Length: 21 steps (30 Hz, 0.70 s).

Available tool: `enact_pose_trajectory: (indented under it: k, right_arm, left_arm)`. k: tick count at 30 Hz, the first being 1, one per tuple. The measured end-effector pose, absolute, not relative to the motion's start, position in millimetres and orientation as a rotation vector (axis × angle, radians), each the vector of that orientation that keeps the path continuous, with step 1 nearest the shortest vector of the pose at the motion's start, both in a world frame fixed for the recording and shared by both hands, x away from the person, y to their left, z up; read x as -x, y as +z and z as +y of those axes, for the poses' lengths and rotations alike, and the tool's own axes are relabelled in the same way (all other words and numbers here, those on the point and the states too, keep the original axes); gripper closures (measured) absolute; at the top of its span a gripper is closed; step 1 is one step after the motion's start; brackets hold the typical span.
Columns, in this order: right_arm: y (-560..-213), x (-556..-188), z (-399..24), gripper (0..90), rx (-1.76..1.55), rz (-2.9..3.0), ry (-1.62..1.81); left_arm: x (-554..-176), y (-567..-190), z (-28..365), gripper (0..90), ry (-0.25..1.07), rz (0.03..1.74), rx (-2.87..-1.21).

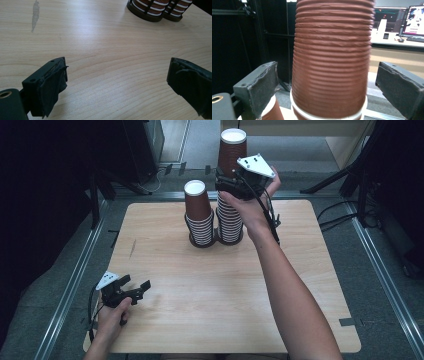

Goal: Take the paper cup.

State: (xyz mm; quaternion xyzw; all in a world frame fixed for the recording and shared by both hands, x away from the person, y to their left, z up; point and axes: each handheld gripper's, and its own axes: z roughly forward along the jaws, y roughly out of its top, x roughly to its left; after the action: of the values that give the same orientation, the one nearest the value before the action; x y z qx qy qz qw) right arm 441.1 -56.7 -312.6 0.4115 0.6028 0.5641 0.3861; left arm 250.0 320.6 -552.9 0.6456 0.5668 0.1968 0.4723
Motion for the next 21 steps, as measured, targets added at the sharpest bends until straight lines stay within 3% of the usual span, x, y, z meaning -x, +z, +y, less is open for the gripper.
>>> enact_pose_trajectory:
  k: [9,13,21]
  right_arm:
    - [-314,-459,-47,5.2,-1.114,1.485,1.404]
    - [-314,-463,-43,11.7,-1.115,1.49,1.391]
    - [-305,-462,-45,14.5,-1.091,1.457,1.424]
  left_arm:
    - [-250,-553,321,3.1,0.479,1.387,-1.574]
    - [-250,-553,321,3.1,0.478,1.389,-1.57]
    - [-250,-553,321,3.1,0.481,1.388,-1.573]
